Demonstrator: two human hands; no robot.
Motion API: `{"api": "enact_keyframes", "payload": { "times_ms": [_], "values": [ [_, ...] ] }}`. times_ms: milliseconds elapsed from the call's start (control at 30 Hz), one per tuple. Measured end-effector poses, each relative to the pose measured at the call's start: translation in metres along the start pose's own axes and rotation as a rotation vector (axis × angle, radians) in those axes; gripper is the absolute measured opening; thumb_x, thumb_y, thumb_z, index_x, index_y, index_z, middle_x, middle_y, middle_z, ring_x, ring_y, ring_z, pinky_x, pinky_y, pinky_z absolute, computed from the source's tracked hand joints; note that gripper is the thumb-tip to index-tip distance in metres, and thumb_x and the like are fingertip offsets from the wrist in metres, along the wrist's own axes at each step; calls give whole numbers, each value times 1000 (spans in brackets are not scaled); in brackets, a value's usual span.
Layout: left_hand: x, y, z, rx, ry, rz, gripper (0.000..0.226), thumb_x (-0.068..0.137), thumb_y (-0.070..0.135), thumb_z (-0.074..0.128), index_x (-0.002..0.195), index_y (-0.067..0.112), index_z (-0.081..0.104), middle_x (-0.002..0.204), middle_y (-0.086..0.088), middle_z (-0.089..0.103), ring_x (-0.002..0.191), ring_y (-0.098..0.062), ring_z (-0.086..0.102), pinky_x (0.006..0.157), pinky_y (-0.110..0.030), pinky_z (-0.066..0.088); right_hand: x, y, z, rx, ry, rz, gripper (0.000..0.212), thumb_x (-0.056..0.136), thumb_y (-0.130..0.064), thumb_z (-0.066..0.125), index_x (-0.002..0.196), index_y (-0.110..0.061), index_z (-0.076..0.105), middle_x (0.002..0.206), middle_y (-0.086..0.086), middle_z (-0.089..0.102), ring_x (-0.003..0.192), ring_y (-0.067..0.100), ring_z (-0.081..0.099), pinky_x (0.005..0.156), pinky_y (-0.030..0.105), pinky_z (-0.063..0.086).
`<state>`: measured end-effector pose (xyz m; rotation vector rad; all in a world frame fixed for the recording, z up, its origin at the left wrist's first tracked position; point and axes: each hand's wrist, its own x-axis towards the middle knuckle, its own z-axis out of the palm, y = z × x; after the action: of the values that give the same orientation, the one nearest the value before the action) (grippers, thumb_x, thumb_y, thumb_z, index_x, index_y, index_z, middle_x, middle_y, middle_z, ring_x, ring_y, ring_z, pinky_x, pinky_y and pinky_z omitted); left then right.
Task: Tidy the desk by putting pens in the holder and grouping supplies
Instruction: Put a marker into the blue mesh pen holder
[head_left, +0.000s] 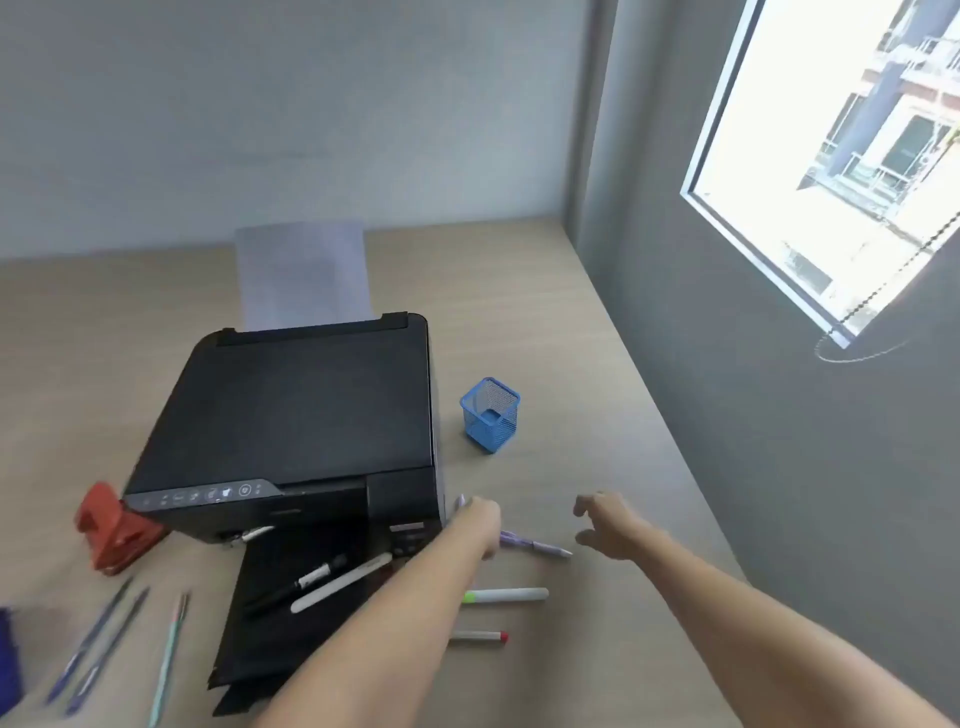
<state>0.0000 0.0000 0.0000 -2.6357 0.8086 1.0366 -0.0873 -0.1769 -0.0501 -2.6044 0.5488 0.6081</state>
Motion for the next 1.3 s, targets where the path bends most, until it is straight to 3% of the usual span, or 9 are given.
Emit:
{"api": "enact_keyframes", "payload": {
  "times_ms": [233,400,467,567,667,800,1033,1200,1300],
  "values": [
    [32,-2,50,-112,41,-145,47,95,-3,37,142,4,35,138,-21,40,124,-32,53,100,-40,47,2,-12,62,114,42,79,25,80,-17,55,104,-14,55,111,14,53,105,34,54,75,35,44],
    [39,4,15,-261,104,-105,45,100,8,35,144,5,30,136,-20,48,123,-33,54,100,-39,46,10,-1,62,195,72,64,9,88,-17,49,91,-12,55,98,13,53,98,32,54,70,34,37],
    [39,7,-23,-315,225,-28,40,95,2,42,134,3,36,129,-20,51,116,-36,56,89,-41,48,13,8,52,303,89,95,10,85,-13,51,77,-18,52,84,14,55,85,33,58,64,32,36],
    [38,0,-87,-322,480,75,31,89,-4,46,120,-2,43,118,-23,55,103,-40,60,74,-42,47,11,19,27,526,279,201,26,82,-4,57,63,-20,51,65,13,58,61,26,53,50,26,34],
    [50,-5,-126,-321,572,45,25,88,-6,51,113,-4,52,115,-23,58,101,-38,61,73,-39,47,8,15,-8,576,527,187,18,82,-2,62,67,-11,61,57,10,60,54,23,49,49,21,32],
    [75,-7,-123,-274,402,-41,19,90,2,59,109,-1,59,114,-18,63,104,-34,62,73,-36,49,24,-7,-57,560,685,94,11,85,-10,64,76,-5,65,63,12,66,56,24,50,55,29,28],
    [71,-7,-116,-240,421,20,13,86,-1,62,98,4,58,104,-18,59,89,-31,59,67,-31,42,84,-57,-94,453,598,-54,12,85,-7,58,82,1,66,76,16,69,70,29,56,61,31,37],
    [2,-27,-88,-357,653,309,17,88,7,62,103,2,66,108,-14,61,95,-30,64,82,-41,54,118,-77,-85,321,484,-95,22,89,-1,50,96,-1,70,95,20,73,91,38,61,77,35,42],
    [-36,-41,-20,-329,454,430,17,90,10,57,98,9,72,103,-9,64,92,-28,65,84,-36,52,117,-79,-70,326,443,-82,29,92,-3,47,112,-8,67,104,20,71,99,38,58,77,34,40]
  ]
}}
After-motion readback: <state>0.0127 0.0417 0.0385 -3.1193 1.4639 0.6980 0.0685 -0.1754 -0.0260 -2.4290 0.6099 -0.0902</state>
